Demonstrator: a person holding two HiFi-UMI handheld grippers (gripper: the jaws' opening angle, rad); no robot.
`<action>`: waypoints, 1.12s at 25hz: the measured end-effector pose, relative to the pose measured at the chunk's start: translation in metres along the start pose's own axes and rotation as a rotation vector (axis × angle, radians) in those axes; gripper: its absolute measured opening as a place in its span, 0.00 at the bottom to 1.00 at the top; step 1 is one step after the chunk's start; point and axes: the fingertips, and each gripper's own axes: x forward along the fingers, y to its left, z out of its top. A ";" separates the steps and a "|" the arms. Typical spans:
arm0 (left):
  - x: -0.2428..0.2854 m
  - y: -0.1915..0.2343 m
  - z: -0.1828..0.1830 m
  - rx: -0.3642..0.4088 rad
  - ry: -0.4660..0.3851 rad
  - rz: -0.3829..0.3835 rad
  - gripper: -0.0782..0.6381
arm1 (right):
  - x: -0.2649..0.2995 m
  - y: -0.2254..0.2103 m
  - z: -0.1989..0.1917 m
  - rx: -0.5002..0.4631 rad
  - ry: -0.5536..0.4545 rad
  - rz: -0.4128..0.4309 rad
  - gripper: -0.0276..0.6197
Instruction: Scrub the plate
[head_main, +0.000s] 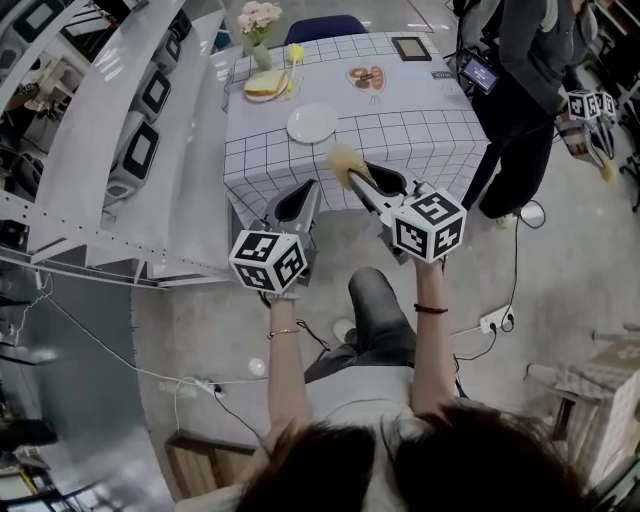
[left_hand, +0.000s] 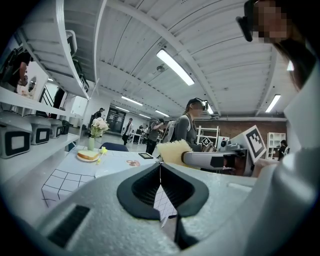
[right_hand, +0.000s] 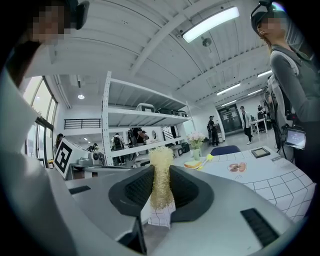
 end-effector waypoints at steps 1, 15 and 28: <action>0.000 0.000 -0.001 -0.001 0.003 -0.001 0.12 | 0.000 -0.002 0.000 0.004 -0.003 -0.006 0.17; 0.033 0.039 -0.001 -0.033 0.016 0.017 0.12 | 0.045 -0.034 0.005 0.007 0.025 0.009 0.17; 0.082 0.099 0.008 -0.077 0.036 0.060 0.12 | 0.112 -0.080 0.006 0.000 0.133 0.054 0.17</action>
